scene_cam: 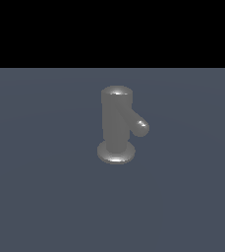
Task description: Turn on the faucet by rotating a designated handle.
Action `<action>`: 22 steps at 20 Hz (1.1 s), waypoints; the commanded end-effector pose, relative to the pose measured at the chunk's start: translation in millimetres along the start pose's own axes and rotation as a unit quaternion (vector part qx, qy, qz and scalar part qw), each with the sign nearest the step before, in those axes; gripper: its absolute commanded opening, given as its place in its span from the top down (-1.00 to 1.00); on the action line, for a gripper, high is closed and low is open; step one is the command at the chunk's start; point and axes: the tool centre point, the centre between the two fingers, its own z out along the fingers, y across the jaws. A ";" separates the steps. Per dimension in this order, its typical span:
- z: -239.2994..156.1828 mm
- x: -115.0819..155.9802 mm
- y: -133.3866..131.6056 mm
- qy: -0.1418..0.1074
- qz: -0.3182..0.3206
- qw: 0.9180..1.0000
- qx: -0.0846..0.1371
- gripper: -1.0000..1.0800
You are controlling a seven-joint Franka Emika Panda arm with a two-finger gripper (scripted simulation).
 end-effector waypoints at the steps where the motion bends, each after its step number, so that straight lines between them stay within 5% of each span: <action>1: 20.2 0.3 -0.6 -0.001 -0.004 1.000 0.000 1.00; 22: 190.4 6.4 -6.3 -0.008 -0.037 0.999 0.003 1.00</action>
